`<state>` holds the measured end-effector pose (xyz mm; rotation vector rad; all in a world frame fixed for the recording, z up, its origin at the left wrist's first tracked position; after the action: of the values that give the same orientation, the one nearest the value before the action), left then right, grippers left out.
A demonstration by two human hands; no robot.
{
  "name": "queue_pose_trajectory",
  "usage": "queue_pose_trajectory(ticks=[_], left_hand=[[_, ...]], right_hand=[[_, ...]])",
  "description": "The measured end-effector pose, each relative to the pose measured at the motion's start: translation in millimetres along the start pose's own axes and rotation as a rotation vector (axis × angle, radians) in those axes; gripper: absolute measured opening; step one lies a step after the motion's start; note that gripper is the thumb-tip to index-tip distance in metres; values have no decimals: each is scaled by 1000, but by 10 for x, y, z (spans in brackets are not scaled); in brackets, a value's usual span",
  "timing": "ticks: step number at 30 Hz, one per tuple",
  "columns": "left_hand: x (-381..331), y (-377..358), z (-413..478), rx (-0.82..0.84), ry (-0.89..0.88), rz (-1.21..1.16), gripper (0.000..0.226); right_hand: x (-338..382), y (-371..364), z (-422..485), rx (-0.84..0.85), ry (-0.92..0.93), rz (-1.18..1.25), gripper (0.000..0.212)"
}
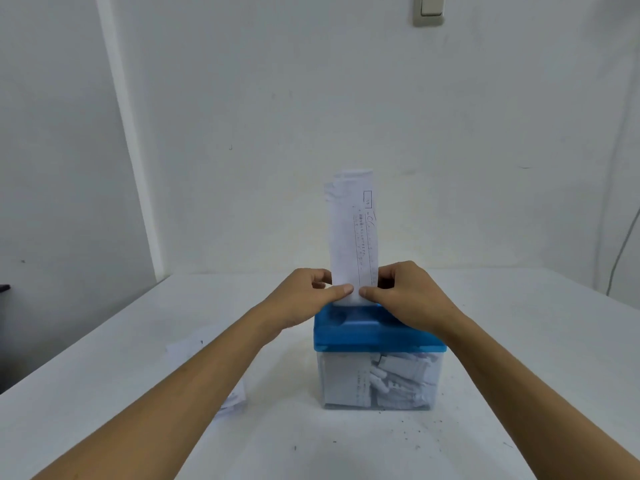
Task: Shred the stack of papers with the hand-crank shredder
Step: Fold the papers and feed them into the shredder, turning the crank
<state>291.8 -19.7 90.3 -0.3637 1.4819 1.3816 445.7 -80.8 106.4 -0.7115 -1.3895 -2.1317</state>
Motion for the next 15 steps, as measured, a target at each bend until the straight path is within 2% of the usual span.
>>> queue_pose_trajectory(ticks=[5, 8, 10, 12, 15], left_hand=[[60, -165, -78, -84, -38, -142, 14], [59, -166, -102, -114, -44, -171, 5], [71, -157, -105, -111, -47, -187, 6], [64, -179, -103, -104, -58, -206, 12], [91, -191, -87, -107, -45, -237, 16]], right_hand=[[46, 13, -21, -9, 27, -19, 18], [69, 192, -69, -118, 64, 19, 17], [13, 445, -205, -245, 99, 45, 28], [-115, 661, -398, -313, 138, -55, 47], [-433, 639, -614, -200, 102, -294, 77]])
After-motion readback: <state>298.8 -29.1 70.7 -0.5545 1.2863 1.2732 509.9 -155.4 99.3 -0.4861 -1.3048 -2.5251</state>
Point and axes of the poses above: each hand's wrist, its own z-axis towards the middle knuckle, its own y-axis out of the back of the hand, x = y × z, the point moved 9 cm from there along z, towards the middle knuckle, and after that the axes turned 1 degree about -x, right-handed, at the moved point
